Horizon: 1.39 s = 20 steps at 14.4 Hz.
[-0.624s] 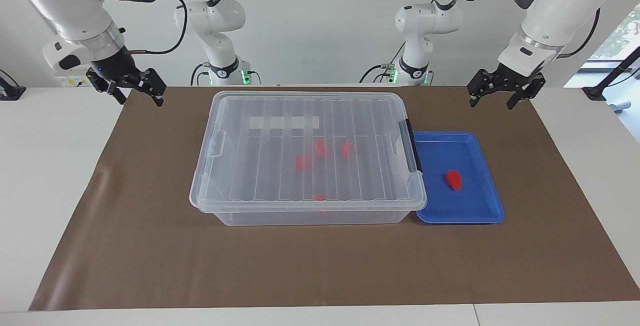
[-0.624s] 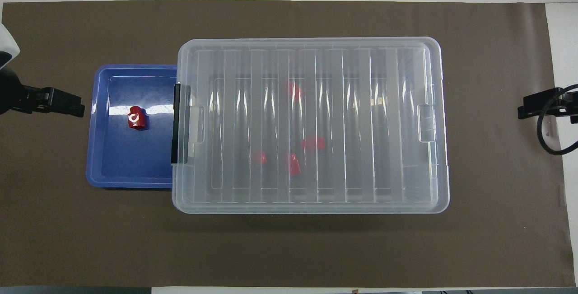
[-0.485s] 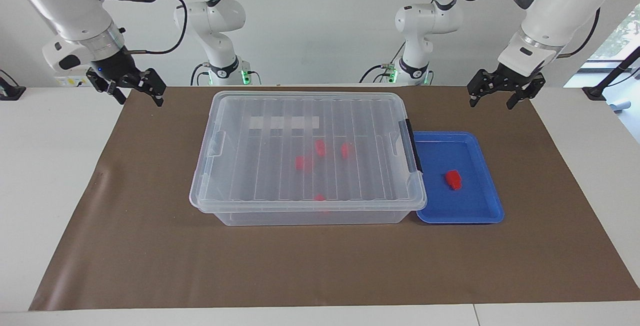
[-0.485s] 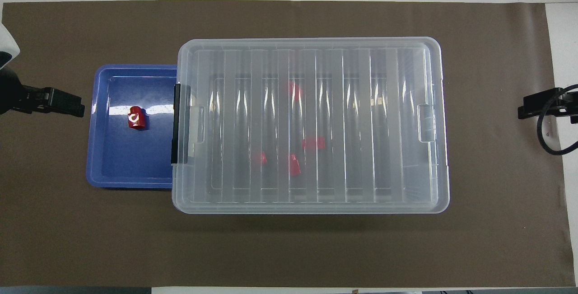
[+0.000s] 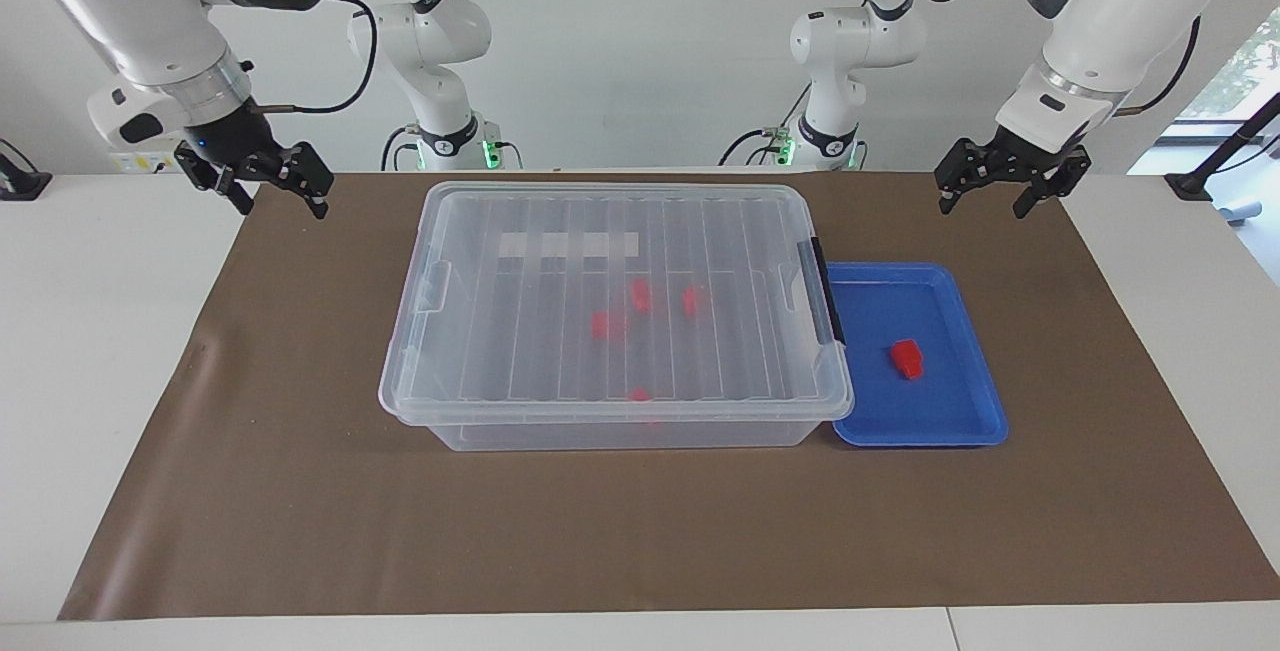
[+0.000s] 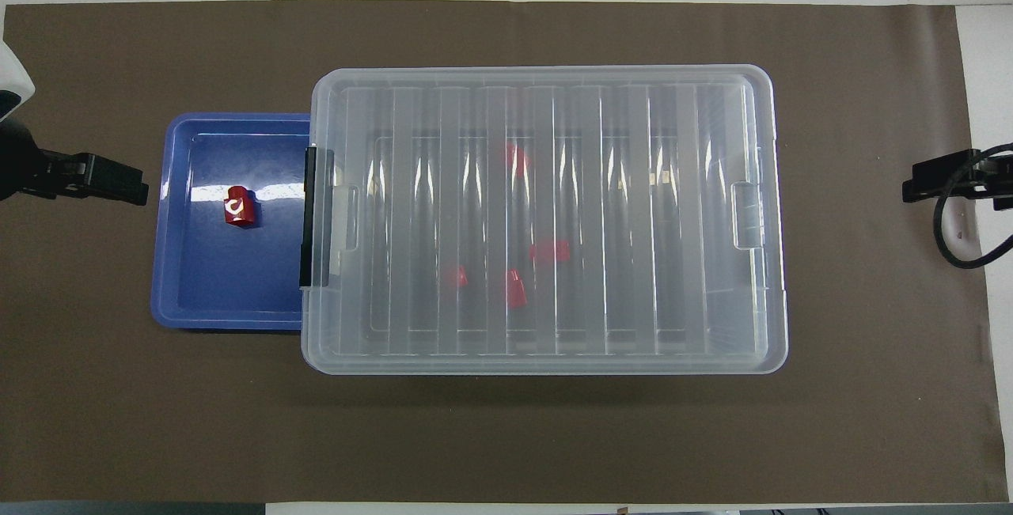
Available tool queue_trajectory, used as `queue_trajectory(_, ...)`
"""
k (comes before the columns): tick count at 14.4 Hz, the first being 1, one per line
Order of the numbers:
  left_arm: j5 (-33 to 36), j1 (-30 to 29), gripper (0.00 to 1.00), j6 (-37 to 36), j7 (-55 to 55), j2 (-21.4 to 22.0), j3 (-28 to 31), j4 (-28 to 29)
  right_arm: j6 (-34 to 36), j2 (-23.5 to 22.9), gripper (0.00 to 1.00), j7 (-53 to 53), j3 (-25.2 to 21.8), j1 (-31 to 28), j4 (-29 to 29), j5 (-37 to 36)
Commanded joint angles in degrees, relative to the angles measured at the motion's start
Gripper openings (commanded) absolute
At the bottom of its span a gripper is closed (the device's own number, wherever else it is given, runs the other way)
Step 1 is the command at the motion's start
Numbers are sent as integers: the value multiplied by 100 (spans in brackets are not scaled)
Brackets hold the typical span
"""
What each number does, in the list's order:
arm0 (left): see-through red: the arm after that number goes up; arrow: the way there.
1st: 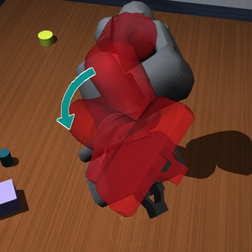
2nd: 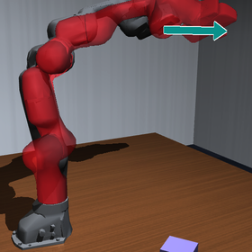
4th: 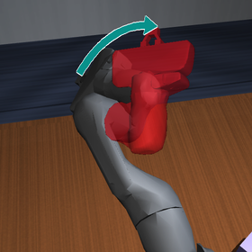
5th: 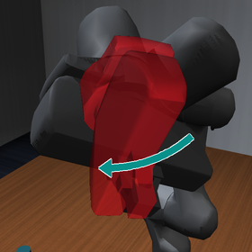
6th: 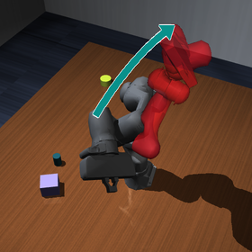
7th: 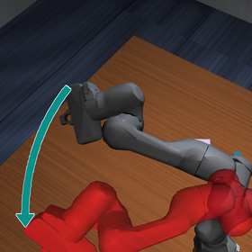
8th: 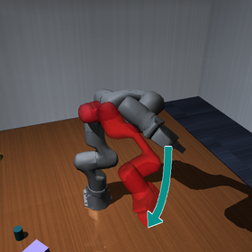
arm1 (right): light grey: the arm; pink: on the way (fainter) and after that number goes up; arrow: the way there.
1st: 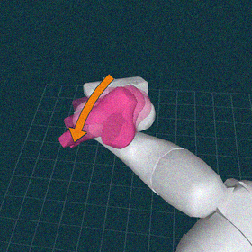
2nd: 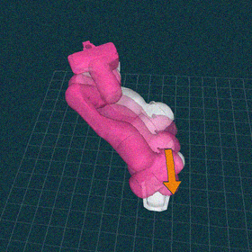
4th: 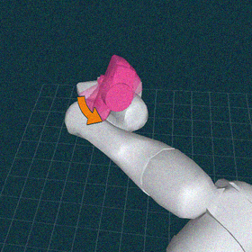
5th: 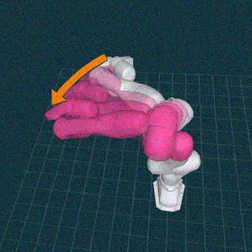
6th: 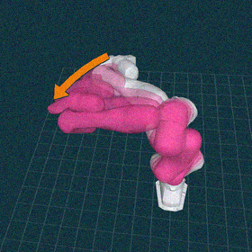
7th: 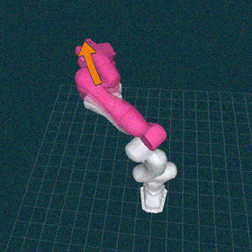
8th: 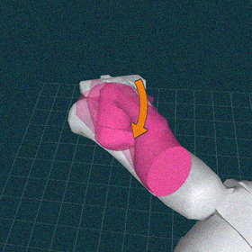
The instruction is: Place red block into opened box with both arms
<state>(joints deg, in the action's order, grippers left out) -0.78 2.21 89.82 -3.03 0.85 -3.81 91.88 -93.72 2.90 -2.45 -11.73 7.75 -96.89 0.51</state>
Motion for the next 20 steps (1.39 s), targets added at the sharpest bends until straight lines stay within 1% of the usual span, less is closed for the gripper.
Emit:
queue_trajectory(1,-106,-54,100,-62,31,47,-14,40,-418,184,100,-413,127,182,-409,45)
queue_trajectory(4,-106,-54,100,-62,31,47,-14,32,-962,176,100,-790,127,472,-813,45)
queue_trajectory(6,-106,-54,100,-70,31,47,-14,40,-1270,44,100,-1046,171,631,-954,63)
queue_trajectory(9,-106,-54,100,-62,31,47,-14,32,-1595,-176,100,-1178,267,640,-1164,72)
queue_trajectory(12,-106,-54,100,-62,31,47,-14,32,-2044,-185,100,-1187,294,640,-1568,72)
queue_trajectory(16,-106,-54,100,-149,57,56,-14,40,-2282,-141,100,-1021,285,588,-1903,72)
queue_trajectory(20,-98,-45,100,-176,49,82,-23,40,-2370,-88,100,-661,285,438,-2070,72)
